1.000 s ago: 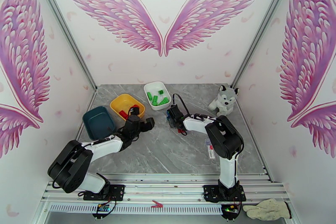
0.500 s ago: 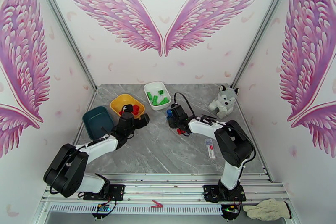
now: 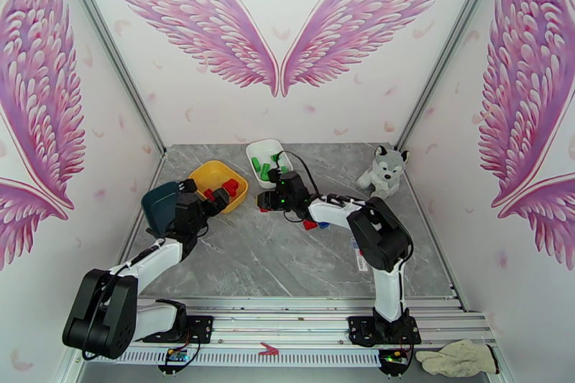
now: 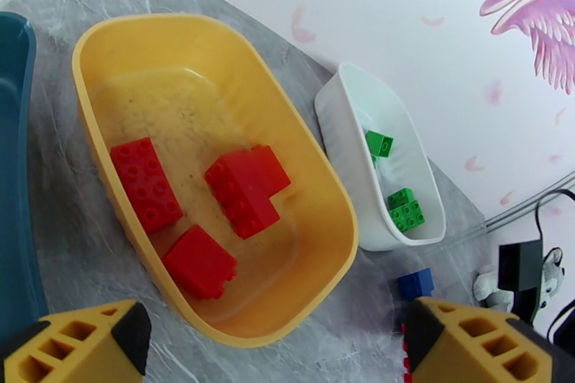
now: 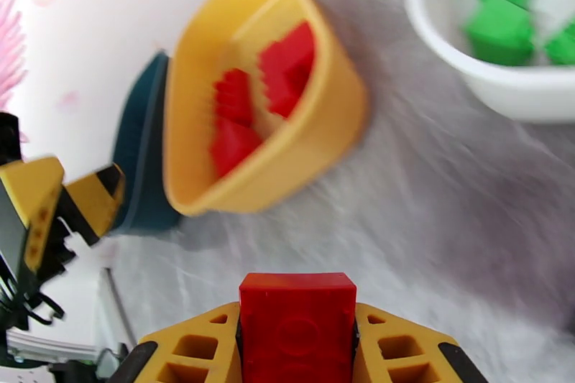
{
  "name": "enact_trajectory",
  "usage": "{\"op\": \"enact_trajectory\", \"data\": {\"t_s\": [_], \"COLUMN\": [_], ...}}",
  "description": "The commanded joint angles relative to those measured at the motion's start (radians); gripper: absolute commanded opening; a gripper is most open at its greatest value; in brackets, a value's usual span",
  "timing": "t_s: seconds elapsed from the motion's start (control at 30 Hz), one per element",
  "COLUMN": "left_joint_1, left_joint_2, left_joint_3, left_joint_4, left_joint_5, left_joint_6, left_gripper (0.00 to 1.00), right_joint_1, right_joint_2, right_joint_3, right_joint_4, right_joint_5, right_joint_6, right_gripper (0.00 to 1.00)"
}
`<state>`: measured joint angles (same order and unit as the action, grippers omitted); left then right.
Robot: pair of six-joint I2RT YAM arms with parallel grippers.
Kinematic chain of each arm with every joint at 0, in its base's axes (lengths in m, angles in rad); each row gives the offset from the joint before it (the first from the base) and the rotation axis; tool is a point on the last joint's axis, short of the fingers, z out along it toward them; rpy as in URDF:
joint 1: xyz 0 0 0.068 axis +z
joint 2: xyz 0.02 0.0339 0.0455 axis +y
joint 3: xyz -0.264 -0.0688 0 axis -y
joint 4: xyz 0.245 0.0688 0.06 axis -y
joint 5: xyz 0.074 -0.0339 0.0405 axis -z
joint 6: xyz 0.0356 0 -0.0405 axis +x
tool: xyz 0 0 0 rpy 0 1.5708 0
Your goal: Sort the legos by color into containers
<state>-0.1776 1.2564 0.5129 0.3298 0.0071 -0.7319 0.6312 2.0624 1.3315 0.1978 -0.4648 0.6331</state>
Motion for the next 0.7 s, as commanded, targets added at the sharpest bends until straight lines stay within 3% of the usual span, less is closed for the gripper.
{"op": "enact_trajectory", "data": {"t_s": [0.0,0.2,0.37,0.5,0.67], "left_joint_1": [0.017,0.032,0.033,0.033,0.018], "left_joint_2": [-0.056,-0.125,-0.161,-0.166,-0.158], "left_joint_3": [-0.034,-0.070,-0.088,-0.091,-0.080], "left_joint_4": [0.014,-0.011,-0.030,-0.037,-0.043], "left_joint_5": [0.011,0.002,0.005,0.015,0.021], "left_joint_6": [-0.021,-0.028,-0.027,-0.023,-0.004], "left_gripper": [0.99,0.99,0.99,0.99,0.99], "right_joint_1": [0.015,0.024,0.036,0.048,0.048], "right_joint_2": [0.087,0.257,0.348,0.338,0.239], "right_joint_3": [0.116,0.327,0.498,0.538,0.452], "right_joint_4": [0.151,0.233,0.191,0.136,0.071], "right_joint_5": [-0.118,-0.152,-0.173,-0.155,-0.101], "right_joint_6": [0.132,0.255,0.280,0.235,0.152], "right_gripper": [0.27,0.35,0.54,0.64,0.66]}}
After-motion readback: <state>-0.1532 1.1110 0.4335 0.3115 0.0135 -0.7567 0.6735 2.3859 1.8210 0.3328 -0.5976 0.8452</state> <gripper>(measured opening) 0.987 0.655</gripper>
